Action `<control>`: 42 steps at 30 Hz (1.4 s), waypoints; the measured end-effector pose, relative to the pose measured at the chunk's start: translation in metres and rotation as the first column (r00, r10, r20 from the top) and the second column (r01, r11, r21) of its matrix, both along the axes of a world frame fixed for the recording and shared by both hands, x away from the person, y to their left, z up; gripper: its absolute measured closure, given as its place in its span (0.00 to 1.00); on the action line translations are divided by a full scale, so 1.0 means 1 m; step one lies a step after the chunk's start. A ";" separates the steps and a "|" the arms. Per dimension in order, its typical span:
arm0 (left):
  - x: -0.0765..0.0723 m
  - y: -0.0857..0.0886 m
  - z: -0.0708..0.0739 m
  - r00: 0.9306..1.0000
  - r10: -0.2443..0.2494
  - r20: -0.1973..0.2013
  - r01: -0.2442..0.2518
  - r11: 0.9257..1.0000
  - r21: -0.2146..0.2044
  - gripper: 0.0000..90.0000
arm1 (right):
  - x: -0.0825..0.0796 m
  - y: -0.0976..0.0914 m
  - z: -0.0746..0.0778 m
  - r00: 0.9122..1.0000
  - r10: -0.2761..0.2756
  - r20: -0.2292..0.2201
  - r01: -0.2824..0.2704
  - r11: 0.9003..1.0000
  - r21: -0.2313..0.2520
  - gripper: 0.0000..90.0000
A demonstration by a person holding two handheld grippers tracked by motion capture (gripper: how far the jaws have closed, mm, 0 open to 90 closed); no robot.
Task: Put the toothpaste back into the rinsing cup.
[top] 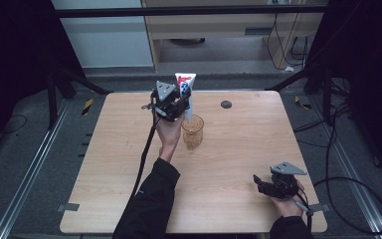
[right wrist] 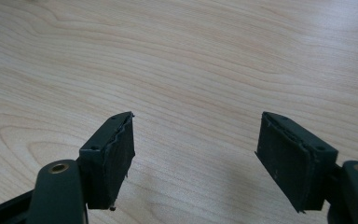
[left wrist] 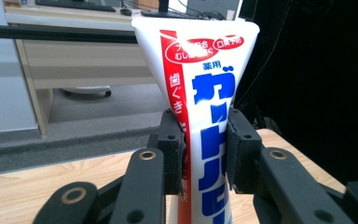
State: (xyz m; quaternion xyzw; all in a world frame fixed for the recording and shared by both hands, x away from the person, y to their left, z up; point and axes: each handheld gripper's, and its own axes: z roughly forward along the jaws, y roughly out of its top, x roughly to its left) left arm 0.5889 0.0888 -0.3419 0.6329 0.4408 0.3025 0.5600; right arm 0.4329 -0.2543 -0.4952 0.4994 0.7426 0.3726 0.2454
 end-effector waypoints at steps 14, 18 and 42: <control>0.011 -0.012 -0.016 1.000 -0.011 -0.024 0.012 1.000 0.026 0.78 | 0.000 0.000 0.000 1.000 0.001 0.002 -0.001 1.000 0.000 0.30; 0.013 -0.014 -0.021 0.999 -0.015 -0.029 0.016 0.999 0.031 0.78 | 0.000 0.000 0.000 1.000 0.002 0.001 -0.002 1.000 0.001 0.30; 0.014 -0.014 -0.064 0.997 -0.007 -0.071 0.012 0.998 0.064 0.78 | 0.000 0.001 -0.001 1.000 0.002 -0.001 -0.002 1.000 -0.003 0.30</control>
